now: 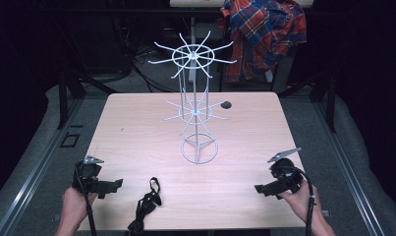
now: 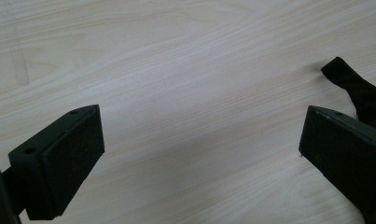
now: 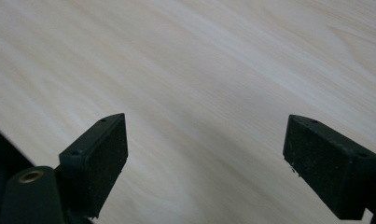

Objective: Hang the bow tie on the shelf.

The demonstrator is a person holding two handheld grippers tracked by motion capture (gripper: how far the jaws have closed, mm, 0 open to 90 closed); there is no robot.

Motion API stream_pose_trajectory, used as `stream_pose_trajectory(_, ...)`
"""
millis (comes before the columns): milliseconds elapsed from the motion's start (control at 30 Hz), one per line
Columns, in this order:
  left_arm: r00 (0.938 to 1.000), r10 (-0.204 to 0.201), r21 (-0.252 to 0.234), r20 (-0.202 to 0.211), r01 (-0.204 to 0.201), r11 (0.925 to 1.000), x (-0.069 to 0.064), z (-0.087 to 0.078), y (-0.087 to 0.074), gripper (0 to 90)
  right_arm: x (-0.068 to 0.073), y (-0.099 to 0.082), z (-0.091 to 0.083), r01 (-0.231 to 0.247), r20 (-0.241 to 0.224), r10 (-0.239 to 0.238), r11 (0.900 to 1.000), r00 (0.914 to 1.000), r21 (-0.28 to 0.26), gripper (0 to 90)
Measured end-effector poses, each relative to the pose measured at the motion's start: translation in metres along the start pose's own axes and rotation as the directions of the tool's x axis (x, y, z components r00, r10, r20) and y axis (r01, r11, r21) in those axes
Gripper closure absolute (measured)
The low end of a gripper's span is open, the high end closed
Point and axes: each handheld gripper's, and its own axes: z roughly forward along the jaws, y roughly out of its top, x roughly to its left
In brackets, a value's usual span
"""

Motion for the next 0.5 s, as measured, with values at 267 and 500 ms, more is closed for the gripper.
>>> stream_pose_trajectory(267, 0.9999, 0.008, 0.013, 0.01, -0.008, 0.9999, -0.007, 0.006, 0.004, 0.0, -0.031, -0.003, 0.007, -0.074, 0.064, 0.073, 0.9971, 0.9953, 0.014, 12.2)
stream_pose_trajectory(500, 0.9995, 0.002, 0.033, 0.032, -0.003, 0.9995, -0.01, 0.008, 0.006, 0.1, -0.033, -0.002, 0.008, -0.077, 0.061, 0.075, 0.9969, 0.9953, 0.019, 12.9)
